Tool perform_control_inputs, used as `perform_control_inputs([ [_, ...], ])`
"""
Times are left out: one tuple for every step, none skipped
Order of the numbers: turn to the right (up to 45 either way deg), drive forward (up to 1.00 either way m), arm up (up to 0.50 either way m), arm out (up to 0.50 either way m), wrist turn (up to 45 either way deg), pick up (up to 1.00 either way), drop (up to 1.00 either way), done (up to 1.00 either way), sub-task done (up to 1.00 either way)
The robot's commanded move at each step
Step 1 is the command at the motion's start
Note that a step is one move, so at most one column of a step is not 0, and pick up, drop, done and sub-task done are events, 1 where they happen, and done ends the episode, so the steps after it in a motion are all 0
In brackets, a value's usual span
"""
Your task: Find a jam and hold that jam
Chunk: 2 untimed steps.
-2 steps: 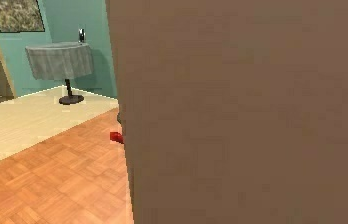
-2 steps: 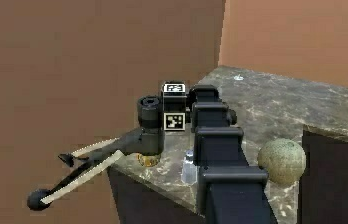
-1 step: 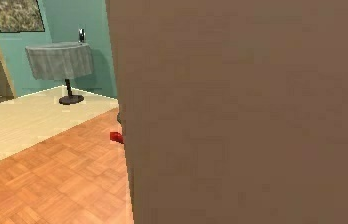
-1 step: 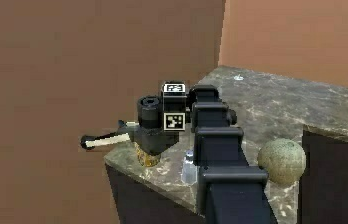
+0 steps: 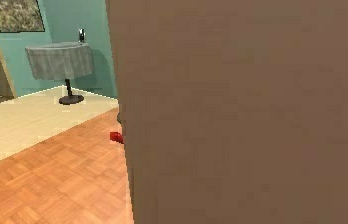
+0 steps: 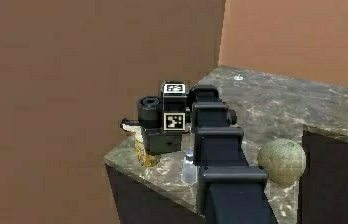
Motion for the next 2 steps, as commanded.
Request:
perform_control_inputs([
  [0.0, 0.0, -0.14, 0.0, 0.0, 0.0, 0.0, 0.0, 0.0],
  [0.0, 0.0, 0.0, 0.0, 0.0, 1.0, 0.0, 0.0, 0.0],
])
